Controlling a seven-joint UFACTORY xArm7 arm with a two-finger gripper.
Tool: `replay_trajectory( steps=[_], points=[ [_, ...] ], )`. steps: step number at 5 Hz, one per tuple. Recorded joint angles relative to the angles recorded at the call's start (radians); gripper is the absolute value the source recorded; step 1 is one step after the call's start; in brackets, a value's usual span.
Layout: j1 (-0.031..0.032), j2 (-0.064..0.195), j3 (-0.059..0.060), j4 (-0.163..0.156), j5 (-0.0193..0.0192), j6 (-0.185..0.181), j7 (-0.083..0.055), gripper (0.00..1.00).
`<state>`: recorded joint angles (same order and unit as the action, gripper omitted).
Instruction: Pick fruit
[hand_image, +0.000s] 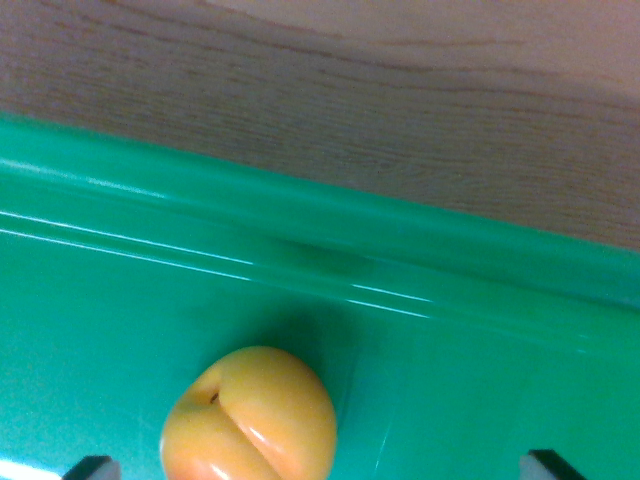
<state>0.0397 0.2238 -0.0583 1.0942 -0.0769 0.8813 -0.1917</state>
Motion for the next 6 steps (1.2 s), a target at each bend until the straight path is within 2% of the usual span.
replay_trajectory(
  steps=[1,2,3,4,5,6],
  points=[
    [0.0000,0.000,0.000,0.000,0.0000,0.000,0.000,0.00],
    [0.0039,0.016,0.000,-0.026,-0.0011,-0.042,-0.007,0.00],
    [0.0039,0.016,0.000,-0.026,-0.0011,-0.042,-0.007,0.00],
    [0.0075,0.030,0.001,-0.049,-0.0022,-0.081,-0.014,0.00],
    [0.0075,0.030,0.001,-0.049,-0.0022,-0.081,-0.014,0.00],
    [0.0107,0.043,0.001,-0.070,-0.0031,-0.115,-0.019,0.00]
  ],
)
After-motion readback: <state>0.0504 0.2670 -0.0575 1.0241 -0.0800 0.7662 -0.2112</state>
